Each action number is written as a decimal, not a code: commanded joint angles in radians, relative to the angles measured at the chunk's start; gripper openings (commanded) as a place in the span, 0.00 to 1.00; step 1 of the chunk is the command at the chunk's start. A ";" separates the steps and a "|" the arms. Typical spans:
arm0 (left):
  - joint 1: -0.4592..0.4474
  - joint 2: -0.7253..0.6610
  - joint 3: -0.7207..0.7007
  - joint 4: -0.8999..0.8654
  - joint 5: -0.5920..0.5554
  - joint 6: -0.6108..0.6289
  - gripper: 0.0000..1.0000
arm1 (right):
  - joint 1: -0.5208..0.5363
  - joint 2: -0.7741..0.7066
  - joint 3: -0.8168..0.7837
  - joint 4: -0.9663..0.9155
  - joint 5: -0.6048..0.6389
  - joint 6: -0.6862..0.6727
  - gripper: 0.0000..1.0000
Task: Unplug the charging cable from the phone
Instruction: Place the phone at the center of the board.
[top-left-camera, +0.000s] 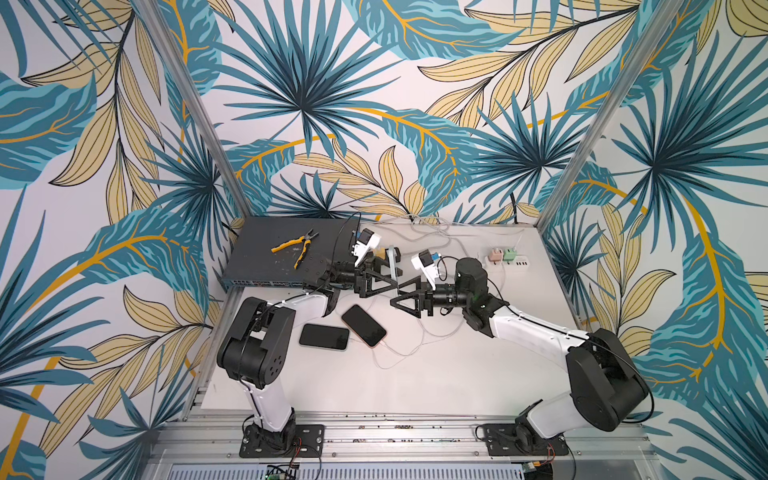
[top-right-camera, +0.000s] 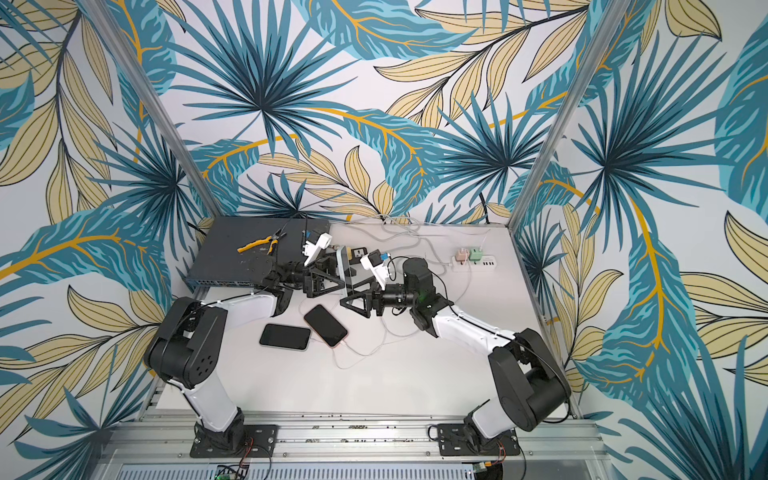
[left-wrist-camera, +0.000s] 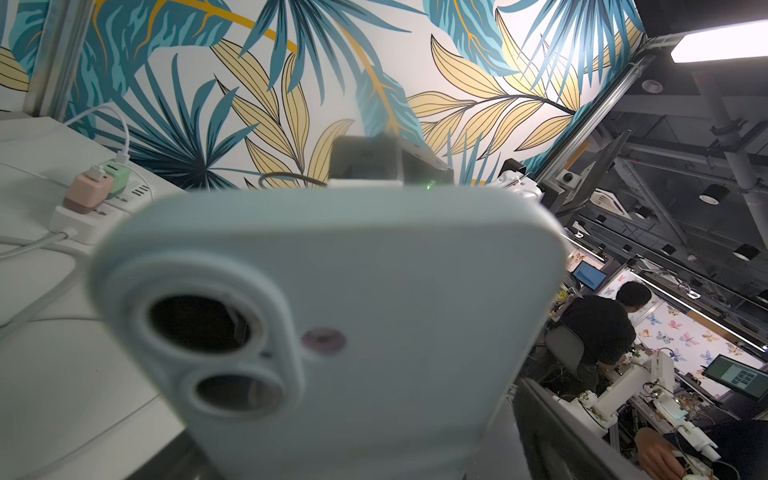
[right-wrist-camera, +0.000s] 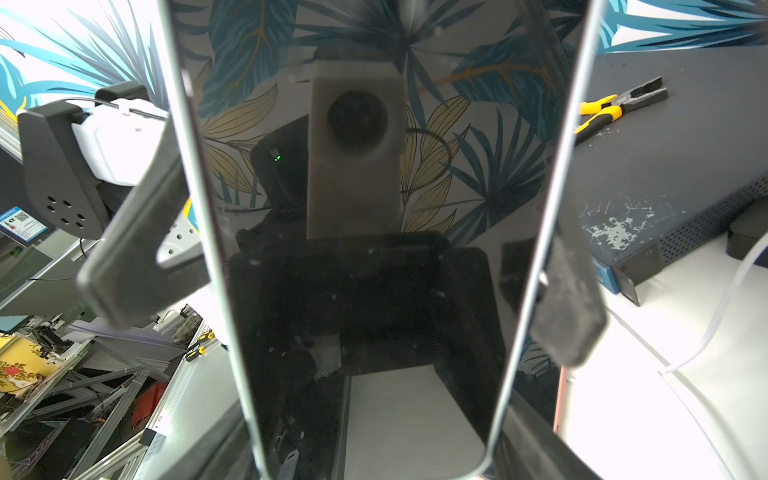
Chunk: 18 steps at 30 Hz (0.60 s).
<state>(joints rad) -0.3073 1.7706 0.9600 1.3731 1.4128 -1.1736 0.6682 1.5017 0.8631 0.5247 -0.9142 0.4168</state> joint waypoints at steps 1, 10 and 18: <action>0.010 -0.032 -0.006 0.035 0.027 0.016 1.00 | -0.002 -0.054 -0.029 0.071 0.008 -0.002 0.44; 0.083 -0.035 -0.012 0.035 0.037 0.001 1.00 | -0.005 -0.156 -0.089 -0.161 0.232 -0.051 0.43; 0.096 -0.063 -0.017 0.034 0.081 0.003 1.00 | -0.003 -0.166 -0.027 -0.564 0.465 -0.083 0.44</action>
<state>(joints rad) -0.2153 1.7412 0.9482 1.3739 1.4624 -1.1755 0.6655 1.3499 0.7910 0.1169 -0.5655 0.3622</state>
